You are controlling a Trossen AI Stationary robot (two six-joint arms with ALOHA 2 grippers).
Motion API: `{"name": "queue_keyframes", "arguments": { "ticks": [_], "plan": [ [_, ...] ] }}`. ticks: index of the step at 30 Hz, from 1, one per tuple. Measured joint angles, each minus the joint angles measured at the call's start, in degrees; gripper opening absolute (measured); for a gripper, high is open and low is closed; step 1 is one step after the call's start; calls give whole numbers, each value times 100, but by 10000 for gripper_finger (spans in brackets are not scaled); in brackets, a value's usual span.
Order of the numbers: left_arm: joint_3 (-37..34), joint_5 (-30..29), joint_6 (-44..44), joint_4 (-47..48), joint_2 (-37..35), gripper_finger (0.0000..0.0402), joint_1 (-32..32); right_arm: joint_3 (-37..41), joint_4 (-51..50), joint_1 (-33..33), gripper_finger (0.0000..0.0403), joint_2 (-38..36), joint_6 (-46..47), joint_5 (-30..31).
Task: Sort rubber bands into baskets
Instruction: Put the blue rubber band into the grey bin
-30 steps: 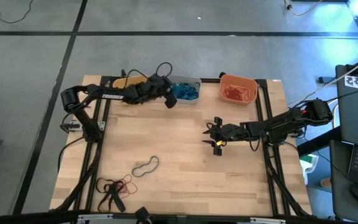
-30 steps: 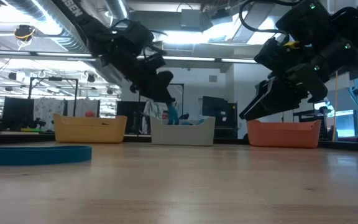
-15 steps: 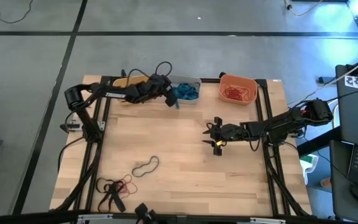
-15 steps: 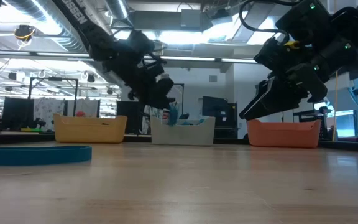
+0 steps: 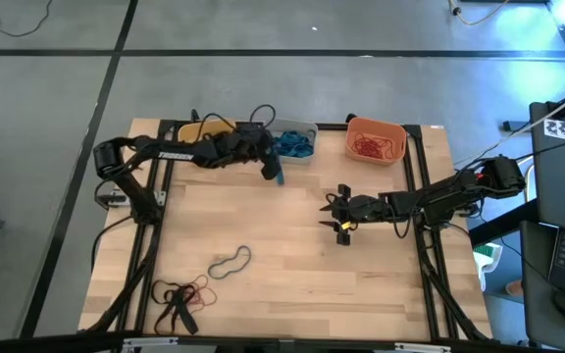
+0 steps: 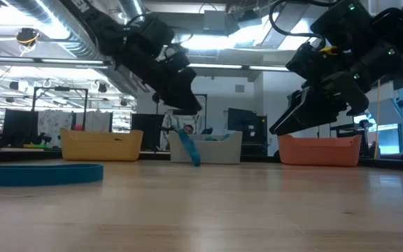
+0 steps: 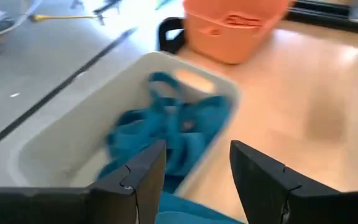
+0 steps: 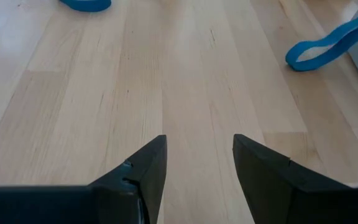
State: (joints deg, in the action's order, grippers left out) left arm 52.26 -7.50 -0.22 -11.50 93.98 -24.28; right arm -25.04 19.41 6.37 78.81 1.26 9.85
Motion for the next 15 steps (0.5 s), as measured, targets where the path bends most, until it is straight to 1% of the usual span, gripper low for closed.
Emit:
{"name": "queue_keyframes", "arguments": {
  "ticks": [4, 7, 11, 15],
  "plan": [
    [2, 23, -300, 455, 12, 177, 390, 0, 1, 0, 183, 0, 6, 0],
    [-5, 9, -854, 857, 149, 177, 616, 0, 3, 0, 183, 0, 33, 0],
    [-93, -126, -1823, 843, 477, 177, 744, 0, 17, 0, 183, 0, 42, 0],
    [-110, -161, -2346, 621, 902, 177, 730, -2, 21, 0, 183, 0, 70, 2]
  ]
}}
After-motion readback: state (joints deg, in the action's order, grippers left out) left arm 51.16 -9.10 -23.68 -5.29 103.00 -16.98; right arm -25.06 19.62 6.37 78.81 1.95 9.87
